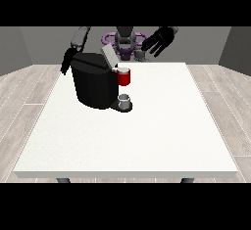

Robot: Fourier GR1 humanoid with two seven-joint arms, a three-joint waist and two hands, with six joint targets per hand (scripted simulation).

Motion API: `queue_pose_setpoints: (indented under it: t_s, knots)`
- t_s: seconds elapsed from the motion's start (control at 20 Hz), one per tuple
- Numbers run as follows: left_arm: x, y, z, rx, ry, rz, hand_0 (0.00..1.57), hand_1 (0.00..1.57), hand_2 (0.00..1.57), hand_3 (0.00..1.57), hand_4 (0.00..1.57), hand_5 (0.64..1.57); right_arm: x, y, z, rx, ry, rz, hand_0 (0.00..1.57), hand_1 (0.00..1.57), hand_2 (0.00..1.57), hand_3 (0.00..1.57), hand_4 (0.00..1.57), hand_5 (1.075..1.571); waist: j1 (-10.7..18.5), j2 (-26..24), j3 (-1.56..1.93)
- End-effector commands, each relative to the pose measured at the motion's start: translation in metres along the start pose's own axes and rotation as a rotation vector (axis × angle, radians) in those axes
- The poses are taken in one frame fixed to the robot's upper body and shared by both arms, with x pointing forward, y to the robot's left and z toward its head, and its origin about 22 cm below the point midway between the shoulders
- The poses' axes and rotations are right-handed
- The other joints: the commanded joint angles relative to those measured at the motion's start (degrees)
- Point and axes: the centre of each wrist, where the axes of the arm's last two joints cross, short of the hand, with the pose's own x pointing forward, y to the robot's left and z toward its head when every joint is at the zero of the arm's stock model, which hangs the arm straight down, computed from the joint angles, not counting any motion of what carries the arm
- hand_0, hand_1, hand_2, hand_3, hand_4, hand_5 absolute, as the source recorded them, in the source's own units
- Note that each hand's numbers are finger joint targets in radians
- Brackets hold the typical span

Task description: Insert the coffee pod into the coffee machine and close the lid

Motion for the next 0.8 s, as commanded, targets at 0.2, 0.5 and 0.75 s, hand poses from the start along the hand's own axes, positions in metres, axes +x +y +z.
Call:
queue_pose_setpoints:
  t_s: [0.2, 0.5, 0.75]
  knots:
    - [-0.073, -0.123, 0.063, 0.071, 0.125, 0.647, 0.0, 0.0, 0.0, 0.0, 0.27, 1.571, -0.074, -0.005, 0.058, -0.05, 0.157, 0.034, 0.0, 0.0, 0.0, 0.0, 0.0, 1.571, 7.6, -11.7, 0.02]
    - [-0.111, -0.172, 0.128, 0.025, 0.299, 0.71, 0.0, 0.0, 0.0, 0.0, 0.32, 1.571, -0.047, -0.009, 0.051, 0.032, 0.121, -0.014, 0.0, 0.0, 0.0, 0.0, 0.0, 1.571, 7.1, -19.2, 0.05]
    - [-0.109, -0.186, 0.136, 0.018, 0.345, 0.782, 0.0, 0.0, 0.0, 0.0, 0.41, 1.571, -0.005, 0.002, 0.03, 0.145, 0.024, -0.074, 0.0, 0.0, 0.0, 0.0, 0.0, 1.571, 9.9, -22.7, 0.06]
